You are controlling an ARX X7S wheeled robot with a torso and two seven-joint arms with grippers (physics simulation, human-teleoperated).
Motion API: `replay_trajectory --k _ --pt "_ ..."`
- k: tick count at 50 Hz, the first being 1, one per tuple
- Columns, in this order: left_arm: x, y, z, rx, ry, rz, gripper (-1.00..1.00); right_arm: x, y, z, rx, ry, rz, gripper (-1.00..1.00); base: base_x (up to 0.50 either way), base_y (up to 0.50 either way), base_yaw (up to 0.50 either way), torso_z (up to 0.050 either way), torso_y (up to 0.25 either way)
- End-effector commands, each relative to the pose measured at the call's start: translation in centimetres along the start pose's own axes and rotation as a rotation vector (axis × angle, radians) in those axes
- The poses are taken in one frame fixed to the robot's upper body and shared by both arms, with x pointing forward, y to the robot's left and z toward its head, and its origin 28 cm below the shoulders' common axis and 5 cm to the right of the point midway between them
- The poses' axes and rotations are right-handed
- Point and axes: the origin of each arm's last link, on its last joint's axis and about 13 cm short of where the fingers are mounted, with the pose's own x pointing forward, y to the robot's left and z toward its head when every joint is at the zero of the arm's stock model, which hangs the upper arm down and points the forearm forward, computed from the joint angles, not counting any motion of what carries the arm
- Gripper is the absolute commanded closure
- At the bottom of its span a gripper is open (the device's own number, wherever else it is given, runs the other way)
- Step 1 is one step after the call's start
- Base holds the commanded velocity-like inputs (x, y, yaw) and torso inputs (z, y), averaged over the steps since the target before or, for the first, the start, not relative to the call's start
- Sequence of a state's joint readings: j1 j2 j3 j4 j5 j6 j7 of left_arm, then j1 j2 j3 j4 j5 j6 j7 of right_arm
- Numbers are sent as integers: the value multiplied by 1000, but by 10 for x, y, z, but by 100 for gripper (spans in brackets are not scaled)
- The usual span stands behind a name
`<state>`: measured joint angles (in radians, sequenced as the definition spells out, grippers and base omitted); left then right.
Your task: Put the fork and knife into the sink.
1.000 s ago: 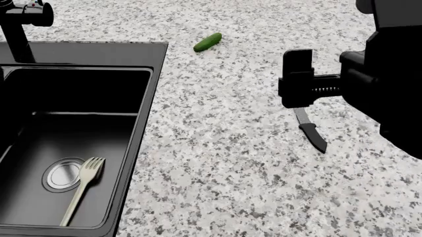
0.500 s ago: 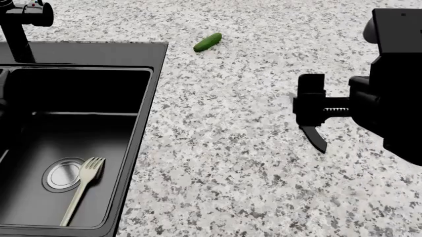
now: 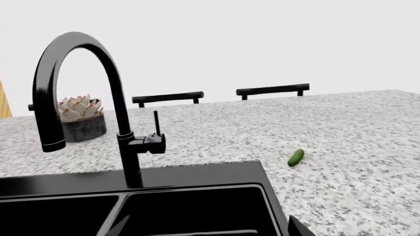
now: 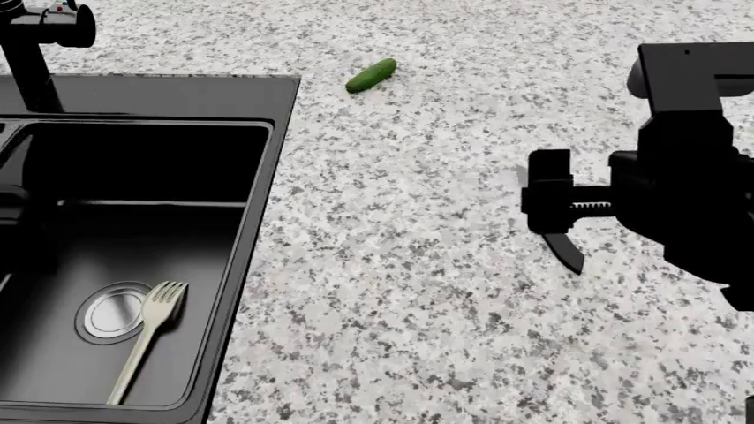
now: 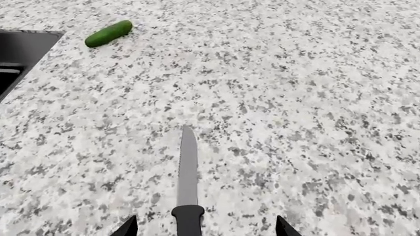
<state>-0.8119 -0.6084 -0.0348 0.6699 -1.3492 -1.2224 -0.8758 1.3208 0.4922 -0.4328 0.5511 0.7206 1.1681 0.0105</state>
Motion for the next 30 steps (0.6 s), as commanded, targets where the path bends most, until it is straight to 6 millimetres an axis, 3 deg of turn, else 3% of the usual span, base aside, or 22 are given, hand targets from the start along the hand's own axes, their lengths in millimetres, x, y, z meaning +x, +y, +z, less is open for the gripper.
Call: replay_trajectory --k 1,30 --pt "2 -2 1 4 3 -8 -100 16 0 -6 -2 18 24 -100 0 0 0 0 0" --pt "1 -1 -3 3 6 -13 -100 38 3 -35 -11 130 27 -100 0 0 0 0 0"
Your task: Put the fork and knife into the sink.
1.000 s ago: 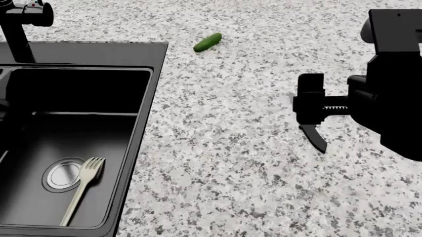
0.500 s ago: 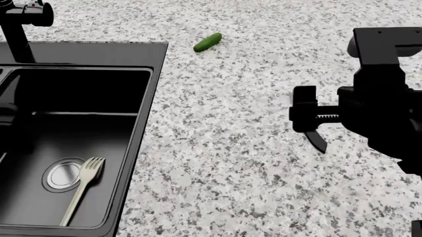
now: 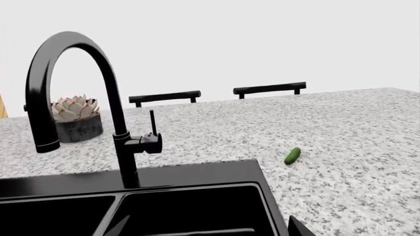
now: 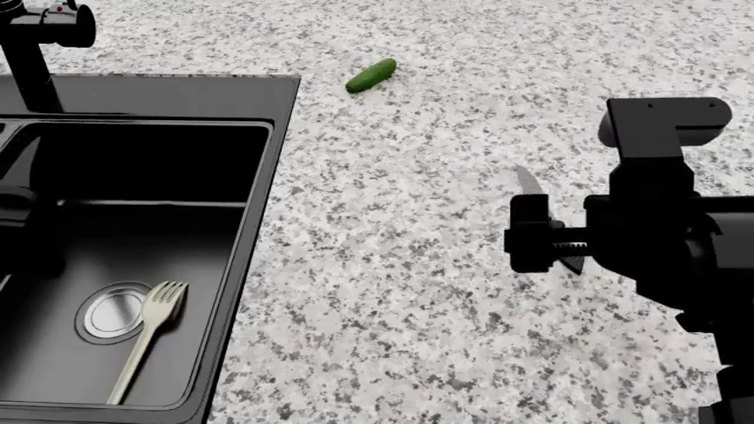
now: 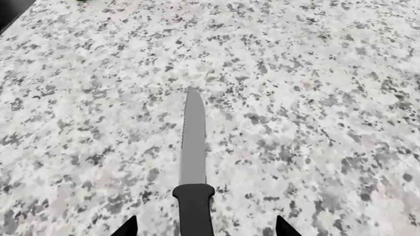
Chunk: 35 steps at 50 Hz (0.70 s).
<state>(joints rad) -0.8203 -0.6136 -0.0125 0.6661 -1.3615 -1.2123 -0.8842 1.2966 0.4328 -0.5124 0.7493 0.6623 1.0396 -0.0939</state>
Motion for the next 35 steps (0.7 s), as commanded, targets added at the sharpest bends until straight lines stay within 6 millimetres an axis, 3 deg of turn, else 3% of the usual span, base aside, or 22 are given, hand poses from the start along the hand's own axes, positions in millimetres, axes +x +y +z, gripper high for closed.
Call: replay_trajectory --k 1,32,33,35 --pt "0 1 -4 -3 2 -1 -100 8 2 -8 -19 43 -4 -100 0 0 0 0 0" --pt "1 2 -6 -6 9 0 -100 23 5 -31 22 90 59 -100 1 0 0 0 0" --pt "1 2 -6 -7 10 -2 -100 23 5 -32 4 96 54 100 0 0 3 0 0" --pt "1 2 -6 -9 8 2 -100 22 7 -33 -8 76 79 100 0 0 1 0 0"
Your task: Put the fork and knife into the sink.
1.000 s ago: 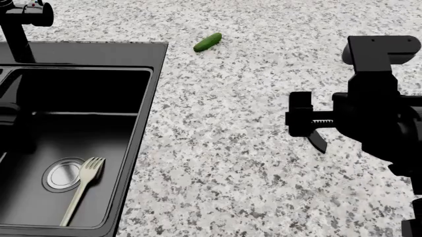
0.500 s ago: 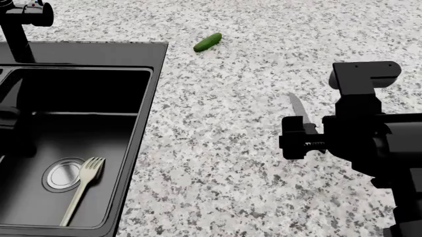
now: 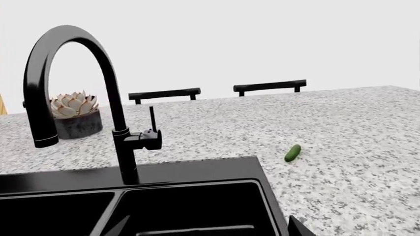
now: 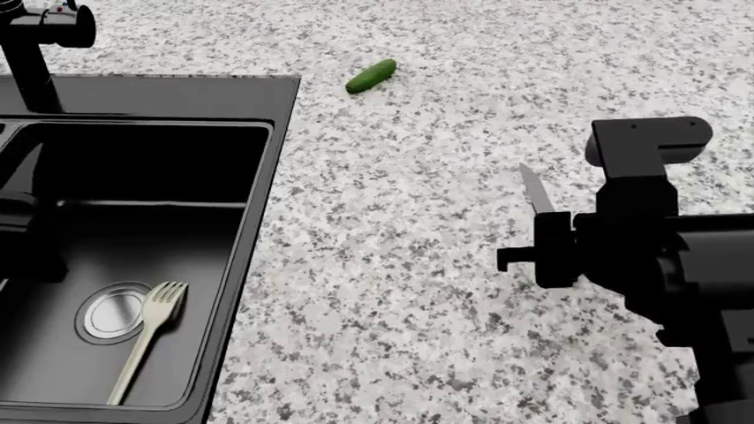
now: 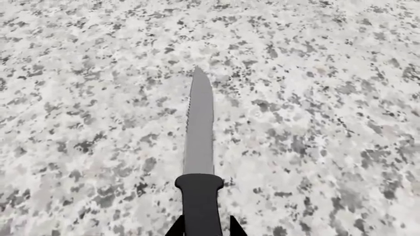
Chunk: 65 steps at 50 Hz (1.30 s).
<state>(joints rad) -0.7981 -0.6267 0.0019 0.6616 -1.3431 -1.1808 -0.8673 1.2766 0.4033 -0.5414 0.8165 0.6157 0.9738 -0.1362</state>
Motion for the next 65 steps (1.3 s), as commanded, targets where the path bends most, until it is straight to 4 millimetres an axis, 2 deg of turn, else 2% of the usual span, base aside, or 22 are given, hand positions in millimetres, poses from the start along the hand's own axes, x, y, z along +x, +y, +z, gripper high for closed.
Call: replay_trajectory --k 1,10,21,26,33,36,40,45,46,52,55,65 --pt "0 1 -1 -3 -2 2 -100 8 6 -21 9 34 90 100 0 0 0 -10 0" --pt "-1 -1 5 -8 -7 -1 -100 0 9 -12 -42 5 88 100 0 0 0 0 0" --pt "-3 -1 7 -8 -15 -7 -100 -39 17 37 -181 -147 52 100 0 0 0 0 0" --pt "-3 0 6 -10 -17 -11 -100 -52 27 60 -250 -203 81 100 0 0 1 0 0" --pt "-1 -2 7 63 -19 -48 -100 -61 38 78 -318 -232 128 100 0 0 0 0 0" --pt "1 -4 13 86 -37 -75 -100 -67 41 84 -338 -245 139 100 0 0 0 0 3" --pt "7 -11 21 225 -63 -155 -100 -75 46 88 -368 -257 158 100 0 0 0 0 0" --pt "18 -17 34 511 -143 -202 -100 -86 49 93 -389 -278 175 100 0 0 0 0 2" --pt "26 -17 37 627 -175 -198 -100 -89 49 94 -395 -283 177 100 0 0 0 0 0" --pt "57 -17 45 920 -290 -204 -100 -96 51 96 -410 -301 188 100 0 0 0 0 2" --pt "76 -17 48 1129 -362 -180 -100 -104 52 97 -402 -322 216 100 0 0 0 0 0" --pt "115 -14 53 1449 -479 -150 -100 -115 54 97 -422 -334 250 100 0 0 0 0 1"
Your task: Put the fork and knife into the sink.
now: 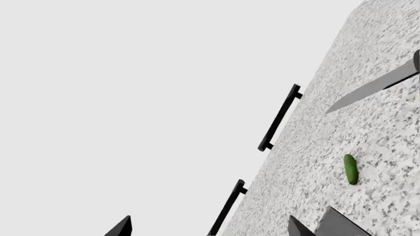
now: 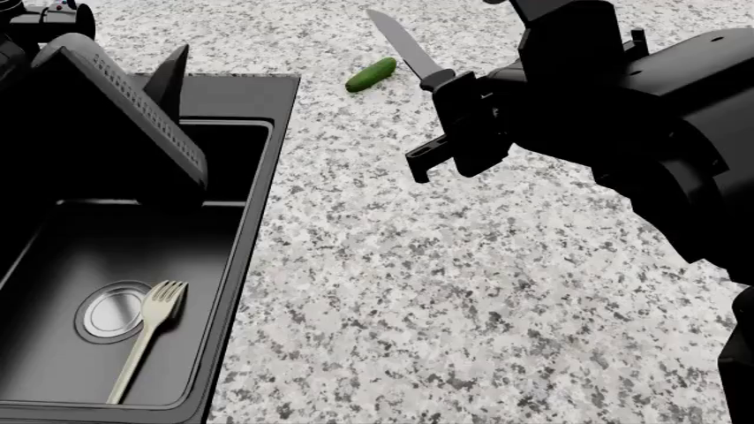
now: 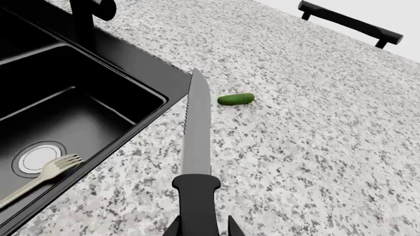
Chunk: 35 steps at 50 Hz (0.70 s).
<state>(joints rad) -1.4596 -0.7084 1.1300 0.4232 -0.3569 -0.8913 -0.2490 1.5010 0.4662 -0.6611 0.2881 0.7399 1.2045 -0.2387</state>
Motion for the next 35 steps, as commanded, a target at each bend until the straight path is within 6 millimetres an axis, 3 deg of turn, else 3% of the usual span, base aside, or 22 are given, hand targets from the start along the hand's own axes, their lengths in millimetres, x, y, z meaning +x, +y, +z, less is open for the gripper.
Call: replay_trajectory --k 1,12,35 --pt "36 8 -16 511 -120 -37 -100 -19 1 18 -39 -76 10 100 0 0 0 0 0" --pt "54 1 -27 800 -261 -57 -100 -22 5 24 -64 -100 41 100 0 0 0 0 2" --pt "73 7 -27 1027 -336 -17 -100 -28 16 41 -138 -125 98 100 0 0 0 0 1"
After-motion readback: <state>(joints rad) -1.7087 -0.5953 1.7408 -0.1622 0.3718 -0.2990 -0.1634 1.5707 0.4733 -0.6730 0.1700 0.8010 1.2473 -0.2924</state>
